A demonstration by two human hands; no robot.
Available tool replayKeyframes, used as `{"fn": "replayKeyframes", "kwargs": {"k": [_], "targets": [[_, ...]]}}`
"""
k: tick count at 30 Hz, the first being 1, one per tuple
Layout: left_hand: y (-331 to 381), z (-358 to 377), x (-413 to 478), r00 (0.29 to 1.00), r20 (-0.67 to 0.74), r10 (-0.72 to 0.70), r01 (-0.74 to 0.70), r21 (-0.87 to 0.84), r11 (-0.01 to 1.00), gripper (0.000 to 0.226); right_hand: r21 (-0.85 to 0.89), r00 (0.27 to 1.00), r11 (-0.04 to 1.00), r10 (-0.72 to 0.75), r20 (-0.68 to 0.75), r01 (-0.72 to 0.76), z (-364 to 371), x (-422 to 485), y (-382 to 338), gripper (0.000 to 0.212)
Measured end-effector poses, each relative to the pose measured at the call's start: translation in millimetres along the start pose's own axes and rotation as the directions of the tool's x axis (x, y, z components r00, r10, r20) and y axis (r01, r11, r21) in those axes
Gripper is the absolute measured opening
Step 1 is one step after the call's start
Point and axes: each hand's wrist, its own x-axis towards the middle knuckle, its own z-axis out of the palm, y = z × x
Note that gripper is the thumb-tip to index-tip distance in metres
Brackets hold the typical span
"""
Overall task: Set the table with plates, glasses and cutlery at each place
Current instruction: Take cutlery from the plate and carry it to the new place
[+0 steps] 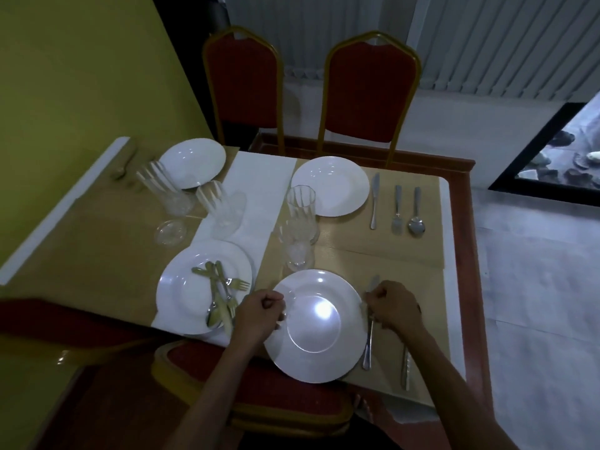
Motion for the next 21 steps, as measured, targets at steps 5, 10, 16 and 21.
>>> {"fn": "replayKeyframes", "kwargs": {"k": [5,10,16,21], "targets": [[-4.5,-45.2,15.9,0.997,-0.072,0.011,-0.002,0.125,0.992,0.01,0.083,0.987,0.988,-0.14,0.077,0.133,22.5,-21.1,-62.6,0.019],[-22.0,-92.9,42.5,0.997,-0.074,-0.025,0.037,0.171,0.985,0.01,0.073,0.955,0.975,-0.22,0.198,0.209,71.0,-36.4,-112.8,0.019],[-37.6,-130.6,75.1,0.997,-0.071,0.009,0.015,0.329,0.944,0.01,0.064,0.906,0.955,-0.294,0.304,0.289,130.0,-42.4,-146.1,0.02],[-50.5,-144.9,98.7,0.998,-0.041,-0.055,0.068,0.441,0.895,0.02,-0.029,0.887,0.933,-0.331,0.323,0.359,167.5,-40.0,-162.8,0.025]]}}
